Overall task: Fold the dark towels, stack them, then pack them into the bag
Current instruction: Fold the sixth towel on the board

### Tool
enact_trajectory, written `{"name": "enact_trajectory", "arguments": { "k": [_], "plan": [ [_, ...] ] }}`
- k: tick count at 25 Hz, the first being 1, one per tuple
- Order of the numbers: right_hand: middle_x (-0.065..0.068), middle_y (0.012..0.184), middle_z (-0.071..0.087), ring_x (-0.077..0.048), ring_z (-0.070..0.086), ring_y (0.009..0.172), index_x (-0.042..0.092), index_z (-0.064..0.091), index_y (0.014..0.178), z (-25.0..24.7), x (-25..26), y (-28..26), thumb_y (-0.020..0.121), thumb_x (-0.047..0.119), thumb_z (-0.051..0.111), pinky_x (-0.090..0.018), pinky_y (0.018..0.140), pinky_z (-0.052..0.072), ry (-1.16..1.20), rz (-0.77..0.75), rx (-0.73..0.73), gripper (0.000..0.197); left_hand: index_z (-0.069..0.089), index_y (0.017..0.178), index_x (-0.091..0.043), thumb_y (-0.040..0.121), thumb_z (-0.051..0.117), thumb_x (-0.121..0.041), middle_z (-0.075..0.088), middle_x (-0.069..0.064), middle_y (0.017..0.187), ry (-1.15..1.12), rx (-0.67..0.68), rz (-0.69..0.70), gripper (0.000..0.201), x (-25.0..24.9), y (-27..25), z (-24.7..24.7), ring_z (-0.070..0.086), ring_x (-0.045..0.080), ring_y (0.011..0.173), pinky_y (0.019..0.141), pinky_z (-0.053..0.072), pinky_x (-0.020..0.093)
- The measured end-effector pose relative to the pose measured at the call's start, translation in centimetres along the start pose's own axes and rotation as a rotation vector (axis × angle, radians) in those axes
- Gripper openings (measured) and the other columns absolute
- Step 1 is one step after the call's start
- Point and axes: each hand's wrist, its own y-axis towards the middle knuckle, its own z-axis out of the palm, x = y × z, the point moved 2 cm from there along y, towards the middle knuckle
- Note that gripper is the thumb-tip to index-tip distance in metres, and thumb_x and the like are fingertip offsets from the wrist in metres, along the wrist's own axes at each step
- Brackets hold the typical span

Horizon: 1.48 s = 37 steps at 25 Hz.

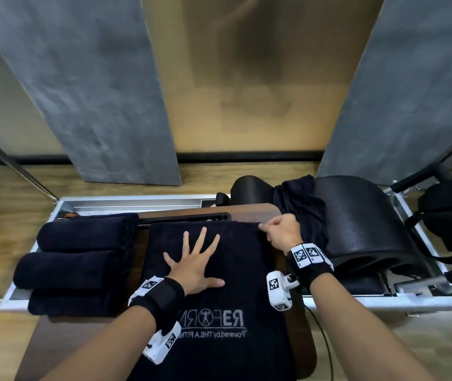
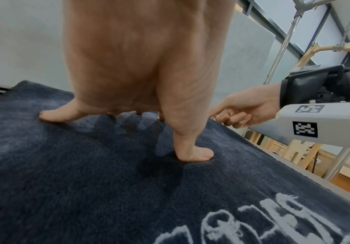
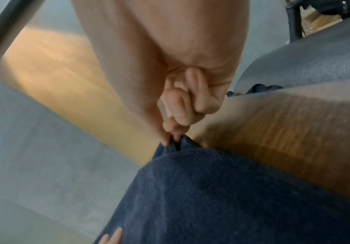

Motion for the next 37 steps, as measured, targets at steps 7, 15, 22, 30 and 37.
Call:
{"name": "enact_trajectory", "arguments": {
  "k": [7,15,22,30,37],
  "plan": [
    [-0.007,0.049,0.059,-0.017,0.041,0.033,0.008,0.063,0.064,-0.5,-0.1,0.0,0.087,0.027,0.082,-0.02,0.036,0.032,0.028,0.103,0.129,0.035,-0.016,0.16,-0.055,0.088,0.075,-0.061,-0.045,-0.021,0.161,-0.006,-0.021,0.012,0.116,0.4,0.6,0.3,-0.046,0.029,0.148,0.108,-0.008,0.087],
    [-0.013,0.061,0.07,-0.023,0.055,0.043,0.005,0.071,0.088,-0.7,-1.1,-3.0,0.094,0.009,0.067,-0.027,0.039,0.04,0.154,-0.013,0.012,0.008,-0.005,0.168,-0.037,0.098,0.051,-0.07,-0.028,-0.018,0.171,0.012,-0.223,0.117,0.096,2.0,-1.0,1.6,-0.034,0.021,0.156,0.118,-0.009,0.077],
    [-0.015,0.08,0.073,-0.023,0.07,0.063,0.007,0.075,0.09,1.3,-3.8,-13.0,0.09,-0.005,0.074,-0.032,0.054,0.058,0.111,-0.259,0.199,0.012,0.029,0.166,-0.03,0.111,0.041,-0.052,0.009,-0.014,0.176,-0.055,-0.474,0.215,0.06,7.4,-7.9,6.6,-0.007,0.009,0.162,0.131,0.002,0.055],
    [0.024,0.151,0.045,0.007,0.039,0.142,0.037,0.053,0.149,2.3,-10.8,-23.9,0.089,0.024,0.082,-0.009,0.116,0.026,-0.3,-0.572,0.243,0.068,0.034,0.164,-0.028,0.105,0.041,-0.07,0.012,-0.015,0.175,-0.05,-0.569,0.392,0.073,10.7,-15.9,15.0,-0.003,0.007,0.163,0.132,-0.001,0.042],
    [0.014,0.171,-0.021,-0.009,-0.021,0.157,0.033,-0.008,0.165,3.9,-14.6,-27.6,0.082,0.022,0.077,-0.05,0.129,-0.004,-0.959,-0.767,0.197,0.119,0.019,0.168,-0.027,0.1,0.055,0.002,0.002,-0.014,0.175,0.056,-0.505,0.35,0.082,12.3,-19.0,15.9,-0.01,0.006,0.161,0.132,-0.004,0.031]
  ]
}}
